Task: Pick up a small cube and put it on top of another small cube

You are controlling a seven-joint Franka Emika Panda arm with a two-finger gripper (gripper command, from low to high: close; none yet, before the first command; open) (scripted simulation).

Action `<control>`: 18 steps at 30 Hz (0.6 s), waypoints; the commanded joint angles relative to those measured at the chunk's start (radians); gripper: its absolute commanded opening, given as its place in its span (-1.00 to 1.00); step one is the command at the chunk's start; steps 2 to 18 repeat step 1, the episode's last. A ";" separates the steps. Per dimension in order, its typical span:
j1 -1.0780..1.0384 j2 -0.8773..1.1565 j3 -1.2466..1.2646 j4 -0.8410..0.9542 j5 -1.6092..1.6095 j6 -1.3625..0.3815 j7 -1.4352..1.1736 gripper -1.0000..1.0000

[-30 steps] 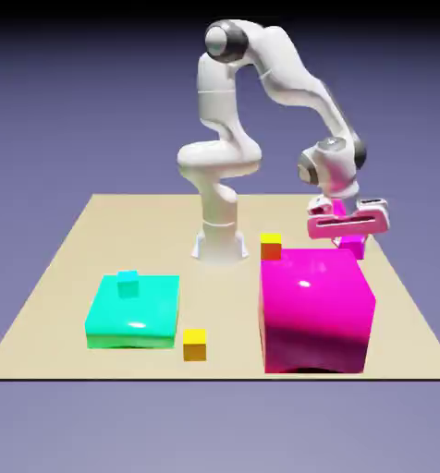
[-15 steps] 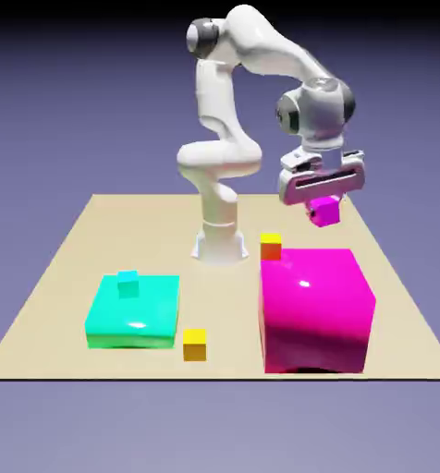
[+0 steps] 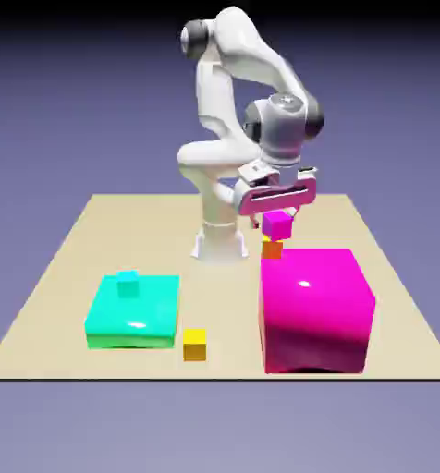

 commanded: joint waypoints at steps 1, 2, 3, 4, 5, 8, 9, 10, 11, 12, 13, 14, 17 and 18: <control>0.000 -0.006 -0.001 0.016 0.000 -0.021 0.000 1.00; 0.000 -0.006 -0.001 0.016 0.000 -0.021 0.000 1.00; 0.000 -0.006 -0.001 0.016 0.000 -0.021 0.000 1.00; 0.000 -0.006 -0.001 0.016 0.000 -0.021 0.000 1.00; 0.000 -0.006 -0.001 0.016 0.000 -0.021 0.000 1.00; 0.000 -0.006 -0.001 0.016 0.000 -0.021 0.000 1.00; 0.000 -0.006 -0.001 0.016 0.000 -0.021 0.000 1.00; 0.000 -0.006 -0.001 0.016 0.000 -0.021 0.000 1.00; 0.000 -0.006 -0.001 0.016 0.000 -0.021 0.000 1.00; 0.000 -0.006 -0.001 0.016 0.000 -0.021 0.000 1.00; 0.000 -0.006 -0.001 0.016 0.000 -0.021 0.000 1.00; 0.000 -0.006 -0.001 0.016 0.000 -0.021 0.000 1.00; 0.000 -0.006 -0.001 0.016 0.000 -0.021 0.000 1.00; 0.000 -0.006 -0.001 0.016 0.000 -0.021 0.000 1.00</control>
